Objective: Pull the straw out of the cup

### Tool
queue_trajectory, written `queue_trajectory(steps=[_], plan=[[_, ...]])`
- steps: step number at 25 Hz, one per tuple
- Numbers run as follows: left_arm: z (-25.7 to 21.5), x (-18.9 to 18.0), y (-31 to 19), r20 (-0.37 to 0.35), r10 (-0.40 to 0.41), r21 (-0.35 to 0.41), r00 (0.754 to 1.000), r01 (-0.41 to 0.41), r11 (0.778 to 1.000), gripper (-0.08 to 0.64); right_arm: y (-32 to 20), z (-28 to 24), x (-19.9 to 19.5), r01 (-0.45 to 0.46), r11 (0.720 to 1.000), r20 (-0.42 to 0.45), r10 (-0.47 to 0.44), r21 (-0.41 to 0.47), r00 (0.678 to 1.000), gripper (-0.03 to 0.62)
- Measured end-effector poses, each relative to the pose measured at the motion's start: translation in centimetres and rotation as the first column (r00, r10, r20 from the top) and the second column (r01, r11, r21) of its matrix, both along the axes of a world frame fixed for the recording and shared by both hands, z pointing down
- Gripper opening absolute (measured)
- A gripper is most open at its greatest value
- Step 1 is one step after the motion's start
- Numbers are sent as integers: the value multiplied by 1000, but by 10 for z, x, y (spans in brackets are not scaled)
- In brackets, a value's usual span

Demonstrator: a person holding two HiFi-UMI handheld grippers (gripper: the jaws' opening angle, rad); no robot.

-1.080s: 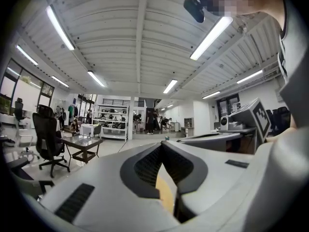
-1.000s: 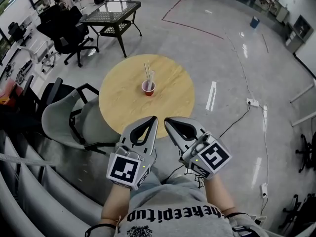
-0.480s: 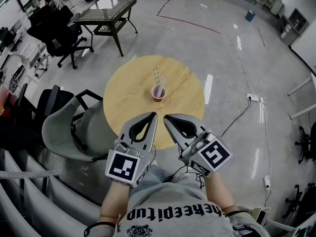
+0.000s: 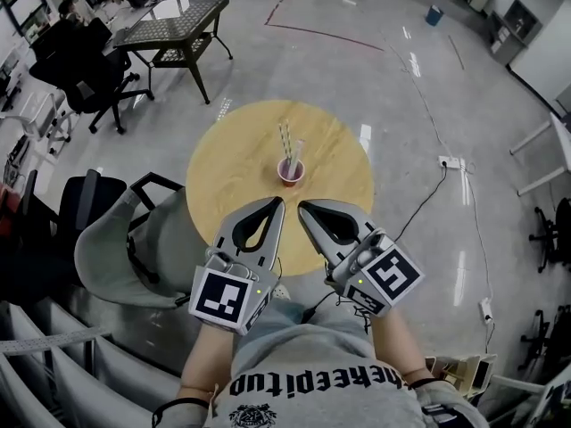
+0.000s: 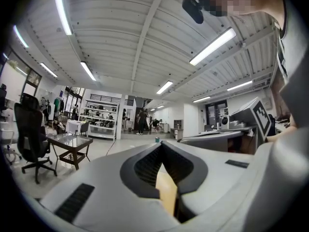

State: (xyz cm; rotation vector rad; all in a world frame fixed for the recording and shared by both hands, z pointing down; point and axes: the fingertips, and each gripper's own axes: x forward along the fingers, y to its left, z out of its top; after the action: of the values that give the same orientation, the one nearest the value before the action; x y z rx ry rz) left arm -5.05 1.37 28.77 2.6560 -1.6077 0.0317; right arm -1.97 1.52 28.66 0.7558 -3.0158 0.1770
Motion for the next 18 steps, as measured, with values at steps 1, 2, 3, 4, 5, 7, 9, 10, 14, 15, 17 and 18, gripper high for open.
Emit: queue_trajectory(steps=[1, 2, 3, 4, 5, 7, 9, 10, 14, 15, 17, 18], plan=[[0, -2, 0, -2, 9, 0, 1000, -9, 1000, 23, 0, 0, -1, -10, 1000, -1, 10, 2, 1000, 10], [1, -3, 0, -4, 18, 1, 1000, -18, 1000, 23, 1, 0, -2, -19, 1000, -2, 19, 4, 1000, 10], [1, -3, -1, -5, 28, 3, 1000, -28, 1000, 23, 2, 0, -3, -29, 1000, -3, 29, 6, 1000, 11], [1, -4, -1, -7, 36, 6, 999, -36, 999, 23, 2, 0, -3, -37, 999, -5, 37, 9, 999, 11], [1, -4, -1, -8, 44, 9, 999, -43, 999, 23, 3, 1, -4, -44, 999, -7, 44, 11, 999, 10], [1, -4, -1, -12, 57, 13, 998, -57, 998, 23, 5, 1, -4, -57, 998, -13, 57, 14, 998, 10], [1, -4, 1, -15, 69, 17, 997, -69, 997, 23, 5, 1, -4, -70, 997, -16, 70, 17, 997, 11], [1, -5, 1, -15, 74, 19, 997, -74, 997, 23, 5, 0, -4, -75, 997, -15, 76, 20, 997, 10], [2, -8, 1, -15, 72, 23, 997, -72, 997, 23, 2, -2, -5, -81, 996, -16, 81, 32, 997, 11], [1, -10, 1, -15, 68, 23, 998, -68, 997, 23, 2, -3, -6, -79, 996, -18, 80, 34, 997, 11], [0, -13, 0, -14, 60, 22, 998, -59, 998, 23, 0, -4, -8, -75, 996, -20, 76, 37, 997, 11], [0, -15, -1, -14, 56, 23, 998, -56, 998, 23, -1, -5, -9, -73, 997, -21, 74, 40, 997, 11]])
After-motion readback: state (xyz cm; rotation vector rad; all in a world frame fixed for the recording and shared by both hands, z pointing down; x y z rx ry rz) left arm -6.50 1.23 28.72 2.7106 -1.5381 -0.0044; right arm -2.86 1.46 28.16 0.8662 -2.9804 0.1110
